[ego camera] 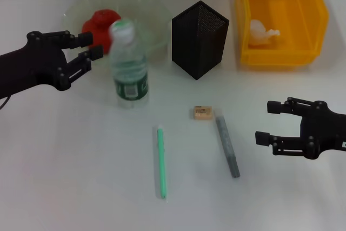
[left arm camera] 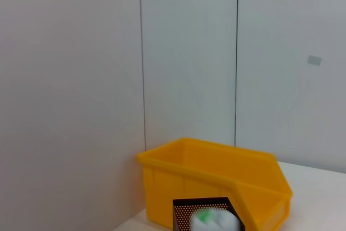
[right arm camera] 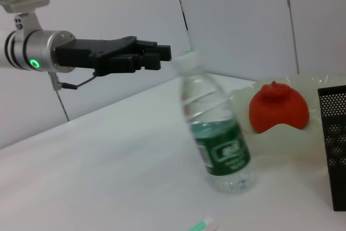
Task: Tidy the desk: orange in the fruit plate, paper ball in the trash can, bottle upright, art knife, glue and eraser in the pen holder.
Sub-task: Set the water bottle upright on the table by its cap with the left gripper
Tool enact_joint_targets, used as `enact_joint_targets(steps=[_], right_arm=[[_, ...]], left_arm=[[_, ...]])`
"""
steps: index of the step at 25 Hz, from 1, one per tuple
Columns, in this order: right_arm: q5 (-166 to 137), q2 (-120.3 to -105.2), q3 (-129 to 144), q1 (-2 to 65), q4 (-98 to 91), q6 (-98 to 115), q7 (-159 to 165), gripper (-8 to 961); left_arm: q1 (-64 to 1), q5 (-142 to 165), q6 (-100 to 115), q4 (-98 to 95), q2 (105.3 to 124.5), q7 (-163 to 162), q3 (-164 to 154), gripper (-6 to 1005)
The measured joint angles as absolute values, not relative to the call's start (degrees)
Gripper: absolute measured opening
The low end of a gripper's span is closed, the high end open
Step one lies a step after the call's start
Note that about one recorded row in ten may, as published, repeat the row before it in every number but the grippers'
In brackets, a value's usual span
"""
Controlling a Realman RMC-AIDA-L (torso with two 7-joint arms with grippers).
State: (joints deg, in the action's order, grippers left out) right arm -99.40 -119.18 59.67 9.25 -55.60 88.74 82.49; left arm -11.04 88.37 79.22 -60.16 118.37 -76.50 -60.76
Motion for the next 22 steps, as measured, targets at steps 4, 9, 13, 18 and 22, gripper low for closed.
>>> enact_joint_targets(steps=[4,9,13,18,22], right_arm=[[-99.40,-119.18,59.43,9.25,-55.64,89.30,82.51,837],[-99.40,-119.18,59.32,9.23,-55.64,89.44,82.53,837],[-99.40,-119.18,59.30,9.22,-55.64,89.85,82.56,837],[-99.84,-119.16,59.07,8.92,-59.72,93.16,87.43,837],[-104.27,-119.12,59.21,8.72,-67.86,94.32,94.75,837]], left_arm=[[-11.92,88.57,79.41,-59.12,118.35,-75.79,-59.79,347],[-11.91,87.81,79.77,-59.19,118.42,-75.09,-59.72,157],[-11.09,85.94,81.52,-59.14,118.43,-73.10,-59.58,27],[-9.29,85.06,87.23,-57.42,118.33,-69.76,-59.57,-2],[-9.32,88.81,91.80,-53.82,118.50,-66.80,-60.45,27]])
